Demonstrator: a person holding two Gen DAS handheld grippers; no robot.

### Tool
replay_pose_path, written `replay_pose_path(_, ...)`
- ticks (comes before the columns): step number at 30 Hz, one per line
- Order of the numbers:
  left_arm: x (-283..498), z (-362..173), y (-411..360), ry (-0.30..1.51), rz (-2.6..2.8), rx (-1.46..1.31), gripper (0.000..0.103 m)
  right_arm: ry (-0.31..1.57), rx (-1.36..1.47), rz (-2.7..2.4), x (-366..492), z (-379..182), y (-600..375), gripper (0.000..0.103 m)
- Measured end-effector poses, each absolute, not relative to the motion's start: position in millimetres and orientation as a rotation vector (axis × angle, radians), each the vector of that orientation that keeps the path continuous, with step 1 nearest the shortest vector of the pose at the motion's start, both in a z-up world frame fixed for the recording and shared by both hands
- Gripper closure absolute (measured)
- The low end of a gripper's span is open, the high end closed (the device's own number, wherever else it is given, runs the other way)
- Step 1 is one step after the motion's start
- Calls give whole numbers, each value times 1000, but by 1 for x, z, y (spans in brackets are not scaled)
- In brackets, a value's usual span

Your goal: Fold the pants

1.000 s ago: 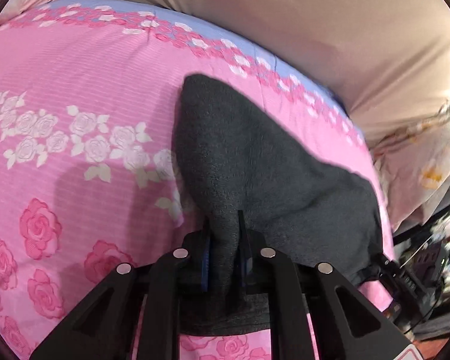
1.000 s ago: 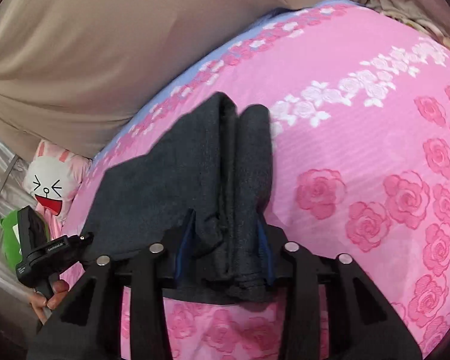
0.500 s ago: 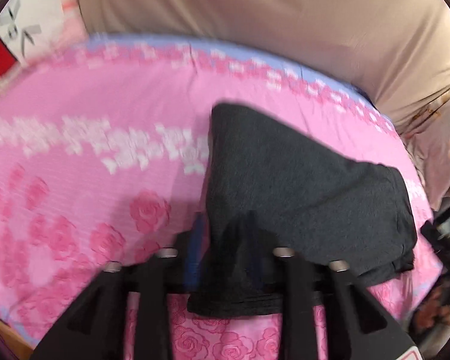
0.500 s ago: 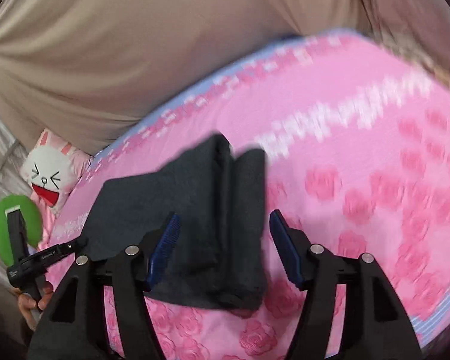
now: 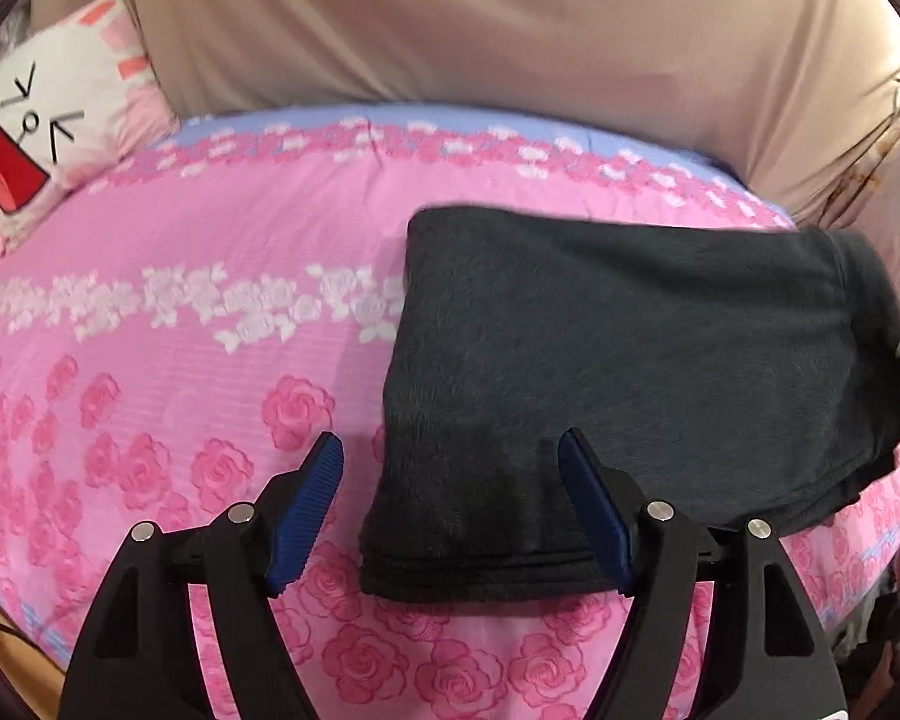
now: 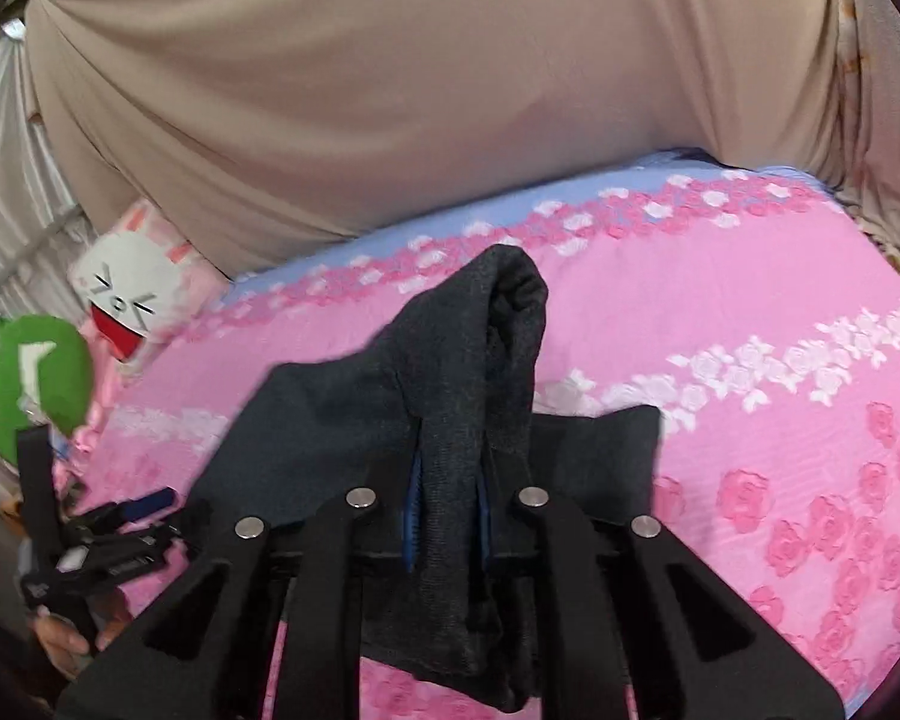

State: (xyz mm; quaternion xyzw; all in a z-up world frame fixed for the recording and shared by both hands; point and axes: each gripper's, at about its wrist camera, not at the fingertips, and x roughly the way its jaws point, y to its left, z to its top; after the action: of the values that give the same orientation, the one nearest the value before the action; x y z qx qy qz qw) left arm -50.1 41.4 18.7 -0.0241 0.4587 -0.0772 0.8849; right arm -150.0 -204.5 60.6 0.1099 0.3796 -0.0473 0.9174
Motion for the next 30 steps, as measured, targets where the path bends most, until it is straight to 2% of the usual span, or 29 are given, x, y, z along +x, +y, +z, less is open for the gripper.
replay_pose_path(1,-49,15,41,966,-160,-49,31,842,230,-148,-145,38,-215,86)
replay_pose_path(2,-48,9,40,976,-166,-50,30,873,245,-171,-145,20,-223,79)
replay_pose_path(6,-51,8,39,978,-148,-33,30,753,422,-120,-178,40,-236,73)
replay_pose_path(11,-66,27,30,922,-177,-22,27,742,398,-59,-209,59,-221,71)
replay_pose_path(14,-72,27,8,901,-213,27,17,786,363,-72,-210,34,-208,71)
replay_pose_path(16,-72,18,-8,919,-215,84,17,807,326,-116,-204,20,-209,78)
replay_pose_path(17,-72,14,-13,921,-200,110,17,793,310,-119,-206,25,-206,87)
replay_pose_path(20,-75,12,-15,913,-190,134,17,705,269,-93,-221,60,-198,90)
replay_pose_path(22,-74,11,-9,923,-207,102,16,716,232,-118,-220,60,-200,95)
replay_pose_path(25,-69,3,-5,947,-215,64,16,847,210,-233,-211,18,-220,98)
replay_pose_path(26,-70,2,-4,947,-215,62,15,820,261,-220,-216,13,-227,99)
replay_pose_path(30,-77,16,3,932,-215,33,16,698,309,-192,-221,56,-219,97)
